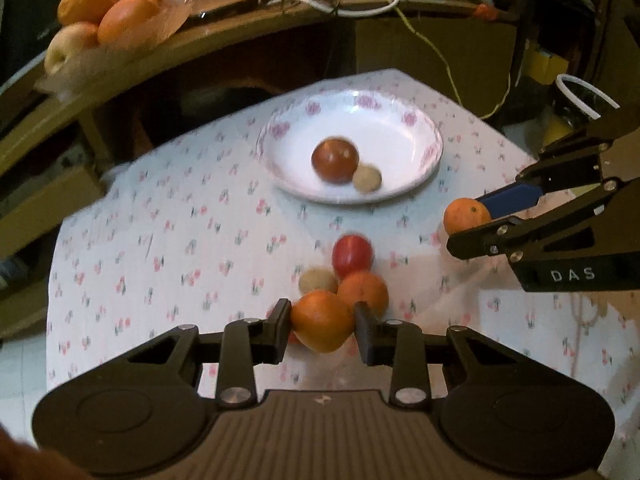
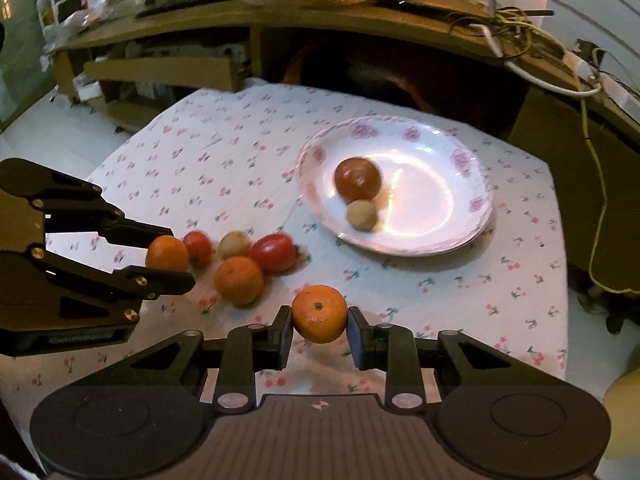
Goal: Organize fruits
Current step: 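Carry both held fruits over the white plate and open both grippers to release them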
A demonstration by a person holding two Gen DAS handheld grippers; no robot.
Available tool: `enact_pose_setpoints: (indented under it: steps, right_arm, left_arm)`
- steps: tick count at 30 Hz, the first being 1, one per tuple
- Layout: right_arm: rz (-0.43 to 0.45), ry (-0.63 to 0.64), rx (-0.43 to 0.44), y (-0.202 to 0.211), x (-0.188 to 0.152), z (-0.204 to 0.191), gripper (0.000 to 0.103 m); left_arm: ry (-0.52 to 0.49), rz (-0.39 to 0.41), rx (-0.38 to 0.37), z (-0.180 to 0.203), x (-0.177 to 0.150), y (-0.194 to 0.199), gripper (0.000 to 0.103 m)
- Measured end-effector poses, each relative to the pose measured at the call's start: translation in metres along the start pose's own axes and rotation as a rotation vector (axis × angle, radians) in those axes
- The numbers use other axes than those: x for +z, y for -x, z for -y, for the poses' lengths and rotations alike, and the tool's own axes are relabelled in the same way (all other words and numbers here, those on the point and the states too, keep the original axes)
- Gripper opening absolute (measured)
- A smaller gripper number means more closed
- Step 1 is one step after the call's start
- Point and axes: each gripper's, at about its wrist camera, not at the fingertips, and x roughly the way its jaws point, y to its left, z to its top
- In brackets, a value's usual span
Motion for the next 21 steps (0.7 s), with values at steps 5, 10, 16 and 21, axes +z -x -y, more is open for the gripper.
enact_pose_setpoints:
  steps: [5, 10, 16, 21]
  right_arm:
    - [0.038, -0.037, -0.026, 0.003, 0.01, 0.017, 0.03]
    - [0.066, -0.078, -0.048, -0.002, 0.024, 0.033, 0.03]
    - [0.083, -0.112, -0.072, -0.016, 0.042, 0.05, 0.03]
    - [0.082, -0.156, -0.092, -0.03, 0.051, 0.065, 0.03]
  left_arm:
    - [0.0, 0.039, 0.018, 0.002, 0.028, -0.008, 0.039]
    - [0.025, 0.067, 0.037, -0.004, 0.055, -0.02, 0.039]
    - [0.015, 0.086, 0.045, -0.005, 0.077, -0.04, 0.039]
    - [0.046, 0.082, 0.049, -0.018, 0.087, -0.056, 0.039]
